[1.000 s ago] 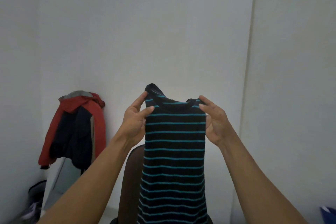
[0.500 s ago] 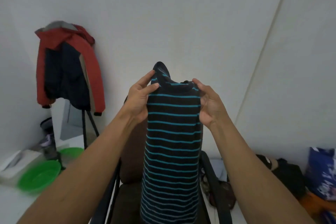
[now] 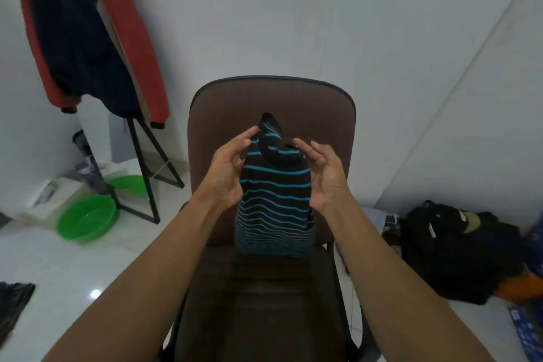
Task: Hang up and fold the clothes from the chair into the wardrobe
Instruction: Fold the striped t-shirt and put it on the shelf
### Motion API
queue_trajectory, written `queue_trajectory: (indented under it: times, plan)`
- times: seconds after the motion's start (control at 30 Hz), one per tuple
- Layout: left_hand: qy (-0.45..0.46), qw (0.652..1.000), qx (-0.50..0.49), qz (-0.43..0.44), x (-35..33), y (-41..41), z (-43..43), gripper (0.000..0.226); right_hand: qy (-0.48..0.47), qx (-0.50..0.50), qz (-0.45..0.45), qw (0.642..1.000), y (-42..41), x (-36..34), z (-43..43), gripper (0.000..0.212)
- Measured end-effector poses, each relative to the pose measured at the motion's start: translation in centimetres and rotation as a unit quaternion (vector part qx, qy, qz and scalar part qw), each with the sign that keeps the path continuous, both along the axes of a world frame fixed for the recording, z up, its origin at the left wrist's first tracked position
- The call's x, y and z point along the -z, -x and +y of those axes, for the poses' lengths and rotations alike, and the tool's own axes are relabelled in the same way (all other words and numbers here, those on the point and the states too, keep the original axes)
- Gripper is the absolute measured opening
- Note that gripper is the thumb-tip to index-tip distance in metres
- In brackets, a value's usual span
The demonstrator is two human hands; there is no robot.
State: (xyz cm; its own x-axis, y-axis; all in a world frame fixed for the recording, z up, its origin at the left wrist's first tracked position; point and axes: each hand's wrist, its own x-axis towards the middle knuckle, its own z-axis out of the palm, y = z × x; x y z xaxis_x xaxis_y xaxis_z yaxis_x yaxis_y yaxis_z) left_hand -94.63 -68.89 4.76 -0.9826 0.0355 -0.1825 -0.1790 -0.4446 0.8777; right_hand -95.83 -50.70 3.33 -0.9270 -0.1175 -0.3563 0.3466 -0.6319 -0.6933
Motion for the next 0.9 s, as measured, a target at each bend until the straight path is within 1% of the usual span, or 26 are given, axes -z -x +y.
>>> queue_trajectory:
  times: [0.07, 0.17, 0.27, 0.33, 0.47, 0.53, 0.6, 0.67, 0.73, 0.8, 0.87, 0.9]
  plan:
    - [-0.005, 1.000, -0.006, -0.015, 1.2, -0.9, -0.3, 0.040, 0.003, -0.006, -0.002, 1.000, -0.7, 1.6, -0.4, 0.049]
    - [-0.003, 0.999, -0.010, -0.044, 3.3, -3.4, -0.4, 0.036, -0.015, -0.017, -0.013, 1.000, -2.7, 4.5, -1.0, 0.055]
    - [0.024, 0.996, -0.001, -0.088, 6.9, -7.2, -0.8, 0.032, -0.048, -0.031, -0.050, 0.997, -6.5, 8.2, -1.7, 0.050]
    - [0.028, 0.992, 0.007, -0.125, 10.2, -10.5, -1.5, 0.031, -0.079, -0.034, -0.072, 0.994, -9.7, 11.4, -1.7, 0.047]
    - [0.031, 0.975, 0.015, -0.219, 17.7, -17.8, -2.9, 0.033, -0.194, -0.017, -0.100, 0.976, -17.6, 17.6, -2.1, 0.037]
    - [0.028, 0.962, 0.010, -0.270, 21.1, -21.2, -3.3, 0.032, -0.196, -0.011, -0.144, 0.970, -21.7, 20.7, -2.6, 0.035]
    - [0.029, 0.948, 0.007, -0.317, 24.2, -23.8, -3.8, 0.031, -0.198, -0.025, -0.214, 0.956, -24.9, 23.8, -2.9, 0.034]
    - [0.030, 0.930, 0.011, -0.365, 26.6, -25.6, -4.2, 0.031, -0.198, -0.033, -0.290, 0.936, -26.9, 26.3, -3.1, 0.027]
    - [0.037, 0.917, 0.018, -0.396, 28.5, -26.6, -4.5, 0.030, -0.200, -0.030, -0.335, 0.920, -28.0, 28.2, -3.1, 0.019]
    - [0.056, 0.917, 0.022, -0.393, 30.0, -26.7, -4.8, 0.031, -0.226, -0.019, -0.326, 0.918, -28.4, 29.1, -3.2, 0.015]
    - [0.102, 0.923, 0.017, -0.370, 31.3, -26.0, -5.0, 0.032, -0.288, -0.014, -0.258, 0.922, -27.7, 30.0, -3.1, 0.015]
    - [0.133, 0.927, 0.016, -0.350, 32.0, -25.3, -5.1, 0.035, -0.333, -0.023, -0.217, 0.917, -27.0, 30.3, -3.1, 0.019]
